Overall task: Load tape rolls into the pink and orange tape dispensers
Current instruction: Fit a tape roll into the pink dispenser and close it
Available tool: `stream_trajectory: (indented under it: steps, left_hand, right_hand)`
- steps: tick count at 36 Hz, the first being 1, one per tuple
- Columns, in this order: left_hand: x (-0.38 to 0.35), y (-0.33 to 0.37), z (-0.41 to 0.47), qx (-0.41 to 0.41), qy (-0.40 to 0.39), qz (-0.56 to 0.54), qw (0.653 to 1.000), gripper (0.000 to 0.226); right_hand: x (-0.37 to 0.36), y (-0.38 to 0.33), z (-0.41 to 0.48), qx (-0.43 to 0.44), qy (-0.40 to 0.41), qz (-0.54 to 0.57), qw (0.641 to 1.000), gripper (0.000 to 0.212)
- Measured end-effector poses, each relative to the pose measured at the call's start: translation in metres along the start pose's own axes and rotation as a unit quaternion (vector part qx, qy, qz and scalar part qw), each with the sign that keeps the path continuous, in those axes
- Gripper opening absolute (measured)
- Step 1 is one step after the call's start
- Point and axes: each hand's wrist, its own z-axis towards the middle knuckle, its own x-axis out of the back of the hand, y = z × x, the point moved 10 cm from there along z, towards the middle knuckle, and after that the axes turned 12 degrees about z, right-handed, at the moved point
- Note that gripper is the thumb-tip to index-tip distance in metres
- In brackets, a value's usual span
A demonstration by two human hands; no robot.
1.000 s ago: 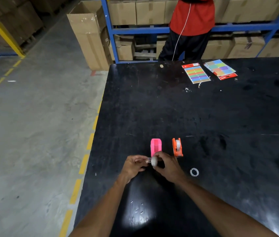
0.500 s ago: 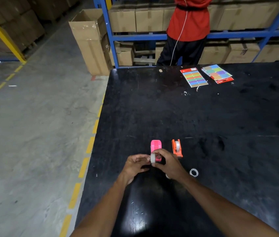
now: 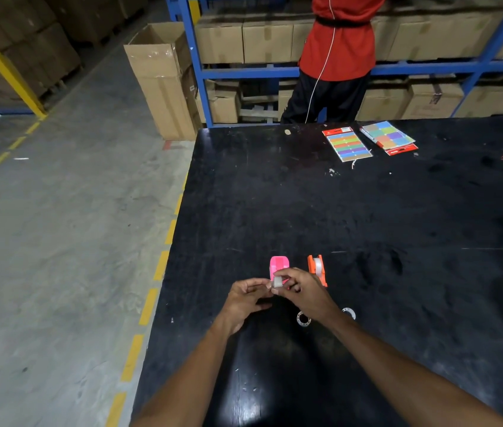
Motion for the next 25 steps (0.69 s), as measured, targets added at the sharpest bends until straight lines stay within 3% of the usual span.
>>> stream_trajectory:
  steps: [25]
  left_hand:
    - [-0.002,-0.015,0.020,0.041,-0.001,-0.006,0.999,0.017]
  right_hand:
    - [0.004,0.010,0.001,-0.037,0.000,0.025,0.999,0.023]
